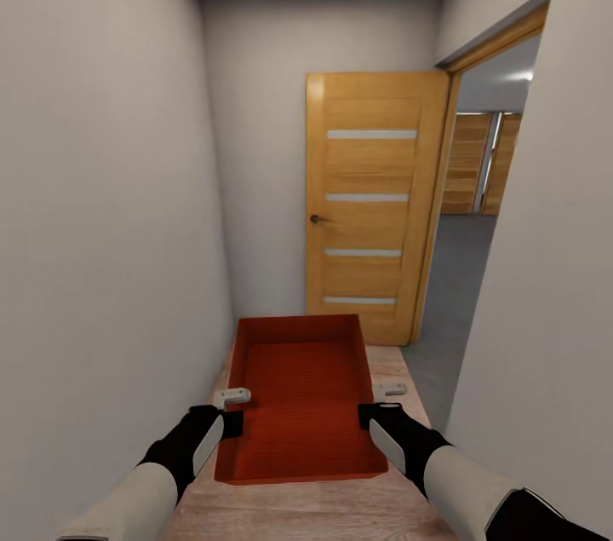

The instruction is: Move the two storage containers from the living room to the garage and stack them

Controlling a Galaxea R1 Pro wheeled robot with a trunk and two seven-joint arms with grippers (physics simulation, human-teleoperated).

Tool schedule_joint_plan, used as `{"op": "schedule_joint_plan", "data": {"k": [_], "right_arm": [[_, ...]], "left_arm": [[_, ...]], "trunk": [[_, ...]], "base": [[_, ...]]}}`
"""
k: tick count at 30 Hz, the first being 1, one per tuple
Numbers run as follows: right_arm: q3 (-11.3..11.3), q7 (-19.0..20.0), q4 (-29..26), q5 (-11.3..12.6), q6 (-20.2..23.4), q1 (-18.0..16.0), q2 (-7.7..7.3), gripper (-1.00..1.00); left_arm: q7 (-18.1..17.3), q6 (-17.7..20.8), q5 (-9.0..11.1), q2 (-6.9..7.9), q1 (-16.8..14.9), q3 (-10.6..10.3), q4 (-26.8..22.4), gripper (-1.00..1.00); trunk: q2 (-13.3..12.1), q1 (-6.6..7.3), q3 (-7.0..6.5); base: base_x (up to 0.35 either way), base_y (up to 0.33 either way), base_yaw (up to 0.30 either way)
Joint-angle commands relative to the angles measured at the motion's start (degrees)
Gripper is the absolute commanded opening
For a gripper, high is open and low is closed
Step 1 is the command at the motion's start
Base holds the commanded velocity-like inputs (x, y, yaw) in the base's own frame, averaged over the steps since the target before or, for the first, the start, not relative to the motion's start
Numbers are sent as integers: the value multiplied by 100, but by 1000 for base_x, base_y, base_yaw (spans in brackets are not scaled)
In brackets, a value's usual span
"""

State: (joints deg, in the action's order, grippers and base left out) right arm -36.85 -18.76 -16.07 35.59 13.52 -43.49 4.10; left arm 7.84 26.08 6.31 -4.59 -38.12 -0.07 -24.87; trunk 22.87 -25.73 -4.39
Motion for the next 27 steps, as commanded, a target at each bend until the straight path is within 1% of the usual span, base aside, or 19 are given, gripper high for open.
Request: {"op": "schedule_joint_plan", "data": {"k": [1,27], "right_arm": [[126,-40,-27,-53,26,-10,-6,-100],[126,-40,-27,-53,24,-10,-7,-100]], "left_arm": [[104,46,-121,178,6,-28,18,-100],[104,46,-121,178,6,-28,18,-100]], "trunk": [[4,-6,2],[4,-6,2]], "base": [[325,0,0],[325,0,0]]}}
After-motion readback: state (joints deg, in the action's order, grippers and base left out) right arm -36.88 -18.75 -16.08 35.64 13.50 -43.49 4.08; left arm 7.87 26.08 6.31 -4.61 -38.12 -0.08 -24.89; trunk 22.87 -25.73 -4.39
